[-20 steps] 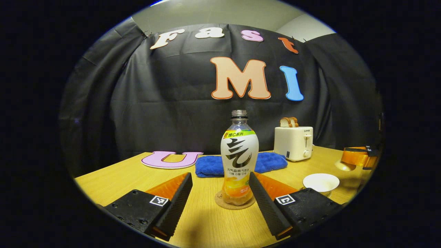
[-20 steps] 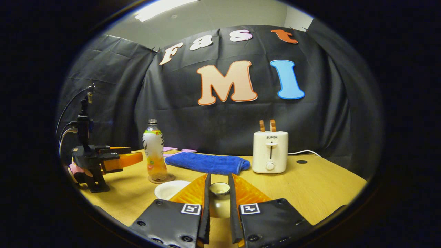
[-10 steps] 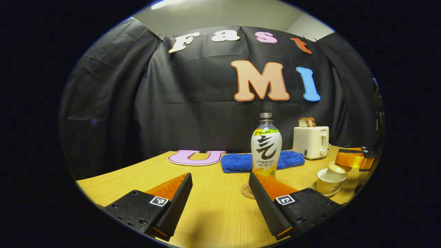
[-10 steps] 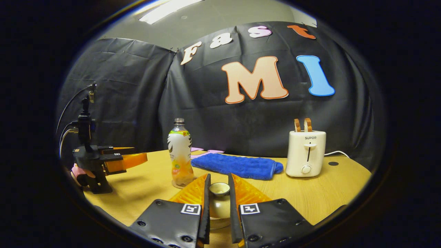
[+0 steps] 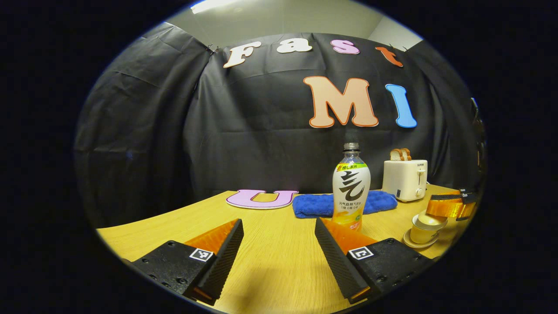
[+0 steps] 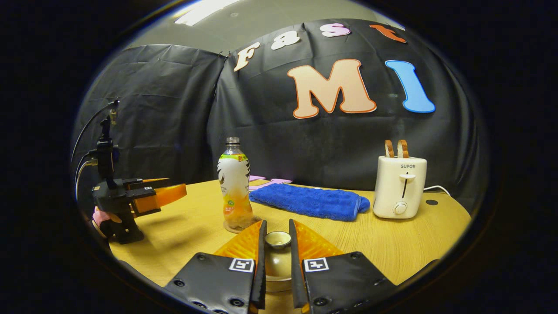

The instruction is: Open the teacup lid with one hand, grasp the water bottle and pour water into the teacup with the other hand; after pouring, place the water bottle on the coaster and then close the teacup lid.

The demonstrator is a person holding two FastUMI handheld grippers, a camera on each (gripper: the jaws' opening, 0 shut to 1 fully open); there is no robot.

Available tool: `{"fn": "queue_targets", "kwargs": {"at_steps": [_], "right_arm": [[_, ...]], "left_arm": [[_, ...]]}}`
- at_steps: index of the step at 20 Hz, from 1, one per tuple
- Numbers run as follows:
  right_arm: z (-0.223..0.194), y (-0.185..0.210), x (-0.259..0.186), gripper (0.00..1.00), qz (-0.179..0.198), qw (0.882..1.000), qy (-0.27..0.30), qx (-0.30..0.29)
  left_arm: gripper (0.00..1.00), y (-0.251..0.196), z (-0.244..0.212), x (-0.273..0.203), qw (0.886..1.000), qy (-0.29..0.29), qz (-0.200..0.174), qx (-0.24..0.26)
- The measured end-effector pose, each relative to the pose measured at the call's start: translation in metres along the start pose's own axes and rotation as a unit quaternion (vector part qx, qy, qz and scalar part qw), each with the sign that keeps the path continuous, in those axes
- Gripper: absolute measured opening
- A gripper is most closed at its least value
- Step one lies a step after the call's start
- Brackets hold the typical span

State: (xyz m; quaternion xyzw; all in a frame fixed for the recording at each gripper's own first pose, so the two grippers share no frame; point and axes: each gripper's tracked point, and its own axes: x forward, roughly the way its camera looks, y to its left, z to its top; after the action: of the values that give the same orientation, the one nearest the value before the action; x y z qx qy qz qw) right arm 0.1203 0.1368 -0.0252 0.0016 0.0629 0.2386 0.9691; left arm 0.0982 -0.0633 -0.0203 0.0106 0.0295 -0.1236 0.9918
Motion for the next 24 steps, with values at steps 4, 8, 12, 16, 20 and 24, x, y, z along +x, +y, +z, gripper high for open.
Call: {"fn": "queue_targets", "kwargs": {"at_steps": [4, 8, 12, 16, 20, 24], "right_arm": [[-0.007, 0.004, 0.002, 0.27, 0.007, 1.000, 0.021, -0.001], [-0.009, 0.005, 0.002, 0.29, 0.010, 1.000, 0.025, -0.002], [-0.012, 0.004, 0.003, 0.39, 0.009, 1.000, 0.030, 0.000], [-0.012, 0.006, -0.001, 0.78, 0.014, 0.999, 0.032, -0.003], [-0.006, 0.007, -0.014, 0.94, 0.016, 1.000, 0.010, 0.000], [0.001, 0.003, -0.032, 0.94, 0.002, 1.000, -0.018, 0.003]], "left_arm": [[0.96, -0.001, -0.001, 0.002, 1.000, 0.000, -0.001, 0.000], [0.96, -0.001, 0.000, 0.002, 1.000, 0.000, -0.003, -0.001], [0.96, -0.001, 0.000, 0.002, 1.000, 0.000, -0.003, -0.001], [0.96, -0.002, -0.001, 0.002, 1.000, 0.000, -0.004, -0.001], [0.96, -0.002, 0.000, 0.002, 1.000, 0.000, -0.006, -0.001], [0.96, -0.002, 0.000, 0.002, 1.000, 0.000, -0.006, -0.001]]}}
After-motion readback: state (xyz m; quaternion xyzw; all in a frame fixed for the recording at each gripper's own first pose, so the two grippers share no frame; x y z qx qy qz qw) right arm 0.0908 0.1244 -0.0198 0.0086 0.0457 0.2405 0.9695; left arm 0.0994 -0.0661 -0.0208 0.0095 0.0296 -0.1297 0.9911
